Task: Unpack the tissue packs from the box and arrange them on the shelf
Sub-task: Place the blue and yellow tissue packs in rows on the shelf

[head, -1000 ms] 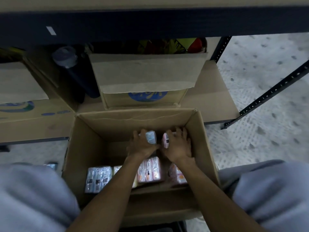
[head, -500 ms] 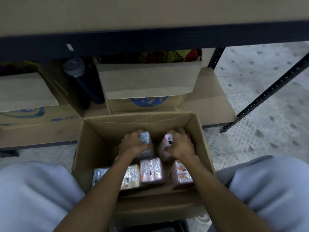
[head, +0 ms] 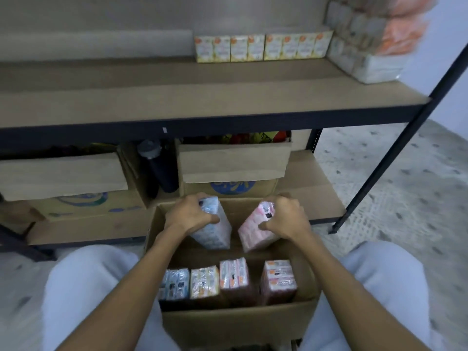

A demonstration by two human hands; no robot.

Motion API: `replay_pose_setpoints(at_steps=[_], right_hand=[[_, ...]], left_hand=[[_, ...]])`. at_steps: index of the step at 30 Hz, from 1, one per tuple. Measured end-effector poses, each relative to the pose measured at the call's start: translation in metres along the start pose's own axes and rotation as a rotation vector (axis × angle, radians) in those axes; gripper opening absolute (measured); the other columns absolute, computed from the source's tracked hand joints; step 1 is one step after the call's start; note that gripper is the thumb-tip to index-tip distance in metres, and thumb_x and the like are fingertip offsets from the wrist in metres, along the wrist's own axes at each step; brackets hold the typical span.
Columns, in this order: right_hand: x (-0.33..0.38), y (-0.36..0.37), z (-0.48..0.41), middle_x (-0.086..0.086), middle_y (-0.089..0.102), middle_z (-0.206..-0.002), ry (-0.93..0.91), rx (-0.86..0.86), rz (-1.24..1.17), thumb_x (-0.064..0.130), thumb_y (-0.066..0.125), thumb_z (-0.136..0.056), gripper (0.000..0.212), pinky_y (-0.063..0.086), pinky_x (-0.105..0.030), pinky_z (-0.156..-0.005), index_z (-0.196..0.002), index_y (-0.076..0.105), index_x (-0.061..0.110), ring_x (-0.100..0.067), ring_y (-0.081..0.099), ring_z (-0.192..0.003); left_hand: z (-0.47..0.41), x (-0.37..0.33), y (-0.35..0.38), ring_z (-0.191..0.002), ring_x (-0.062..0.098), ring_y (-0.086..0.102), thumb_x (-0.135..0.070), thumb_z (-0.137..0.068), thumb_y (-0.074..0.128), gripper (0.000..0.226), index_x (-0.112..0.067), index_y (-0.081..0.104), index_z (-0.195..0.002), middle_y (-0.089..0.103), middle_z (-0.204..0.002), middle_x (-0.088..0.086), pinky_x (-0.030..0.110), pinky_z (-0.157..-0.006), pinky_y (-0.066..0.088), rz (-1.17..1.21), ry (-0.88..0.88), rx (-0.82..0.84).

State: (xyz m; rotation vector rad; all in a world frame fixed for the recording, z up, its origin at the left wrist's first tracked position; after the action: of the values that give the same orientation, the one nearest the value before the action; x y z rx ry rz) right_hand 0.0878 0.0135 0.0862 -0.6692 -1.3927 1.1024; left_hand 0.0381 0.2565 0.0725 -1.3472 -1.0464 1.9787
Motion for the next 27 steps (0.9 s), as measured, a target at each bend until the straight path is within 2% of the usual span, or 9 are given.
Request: replay_pose_setpoints(at_steps=[4,8,10,12,15,17,20,23,27], right_hand=[[0.021,-0.046,0.009,-0.003,0.064,-0.110,-0.091,-0.093,-0.065,0.033,0.087,-0.057,0.058,0.052,-0.034,-0.083,-0.110,0.065,0.029,-0.024,0.060,-0.097],[0.043,-0.099,0.019,-0.002,0.063,-0.107,-0.168,-0.202,-0.096,0.033,0.087,-0.055,0.057,0.045,-0.027,-0.077,-0.108,0.067,0.028,-0.021,0.058,-0.094],[0.052,-0.126,0.025,0.000,0.064,-0.109,-0.187,-0.245,-0.144,0.033,0.088,-0.053,0.058,0.043,-0.025,-0.078,-0.107,0.067,0.031,-0.020,0.058,-0.097],[0.062,-0.155,0.033,-0.001,0.064,-0.107,-0.208,-0.291,-0.217,0.030,0.088,-0.051,0.052,0.042,-0.025,-0.075,-0.098,0.066,0.035,-0.019,0.058,-0.095],[0.076,-0.195,0.048,0.002,0.065,-0.104,-0.235,-0.342,-0.302,0.026,0.089,-0.051,0.048,0.040,-0.023,-0.074,-0.094,0.069,0.029,-0.015,0.058,-0.096],[0.082,-0.220,0.057,0.006,0.066,-0.101,-0.246,-0.370,-0.378,0.023,0.089,-0.052,0.047,0.043,-0.021,-0.070,-0.096,0.071,0.028,-0.013,0.059,-0.094],[0.088,-0.251,0.068,0.009,0.066,-0.096,-0.263,-0.413,-0.492,0.019,0.089,-0.052,0.042,0.043,-0.019,-0.063,-0.088,0.071,0.030,-0.012,0.060,-0.088],[0.091,-0.277,0.073,0.009,0.069,-0.095,-0.285,-0.449,-0.601,0.015,0.086,-0.049,0.042,0.048,-0.025,-0.064,-0.084,0.072,0.030,-0.014,0.063,-0.087],[0.088,-0.303,0.071,0.004,0.070,-0.091,-0.312,-0.488,-0.755,0.003,0.084,-0.044,0.043,0.059,-0.043,-0.071,-0.077,0.069,0.027,-0.022,0.067,-0.089]], left_hand=[[0.018,-0.016,-0.049,-0.105,0.024,0.059,-0.057,-0.054,0.073,0.071,-0.039,0.059,-0.121,0.065,-0.118,0.002,0.036,-0.089,0.050,-0.004,0.065,-0.095],[0.037,-0.034,-0.096,-0.092,0.021,0.062,-0.060,-0.053,0.073,0.068,-0.039,0.062,-0.117,0.067,-0.106,0.000,0.034,-0.080,0.052,0.025,0.121,-0.181],[0.048,-0.046,-0.120,-0.090,0.021,0.062,-0.062,-0.048,0.069,0.070,-0.040,0.064,-0.114,0.065,-0.102,-0.001,0.036,-0.082,0.054,0.058,0.149,-0.218],[0.058,-0.057,-0.144,-0.093,0.019,0.061,-0.064,-0.045,0.067,0.067,-0.044,0.064,-0.109,0.065,-0.101,-0.005,0.038,-0.085,0.054,0.089,0.186,-0.255],[0.072,-0.070,-0.182,-0.098,0.018,0.060,-0.064,-0.045,0.069,0.057,-0.049,0.063,-0.100,0.065,-0.103,-0.009,0.039,-0.087,0.052,0.151,0.212,-0.309],[0.082,-0.078,-0.206,-0.091,0.017,0.063,-0.061,-0.048,0.073,0.053,-0.046,0.063,-0.097,0.066,-0.098,-0.009,0.037,-0.081,0.054,0.199,0.231,-0.338],[0.100,-0.091,-0.239,-0.083,0.012,0.066,-0.045,-0.059,0.081,0.043,-0.036,0.067,-0.099,0.068,-0.093,-0.012,0.029,-0.066,0.053,0.290,0.291,-0.368],[0.117,-0.100,-0.272,-0.081,0.010,0.069,-0.043,-0.056,0.081,0.042,-0.037,0.070,-0.096,0.072,-0.090,-0.012,0.031,-0.068,0.055,0.355,0.344,-0.419],[0.130,-0.104,-0.308,-0.081,0.013,0.071,-0.035,-0.059,0.082,0.038,-0.033,0.071,-0.096,0.073,-0.091,-0.008,0.032,-0.069,0.056,0.474,0.399,-0.500]])
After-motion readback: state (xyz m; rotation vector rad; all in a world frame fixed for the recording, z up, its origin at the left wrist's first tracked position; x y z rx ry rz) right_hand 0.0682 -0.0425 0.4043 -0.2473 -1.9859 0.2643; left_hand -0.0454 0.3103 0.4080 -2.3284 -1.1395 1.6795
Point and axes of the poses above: each hand's wrist, its own z-axis away from the middle knuckle, its own y-axis out of the palm, x = y × z, the point moved 10 cm from there along -z, towards the middle knuckle
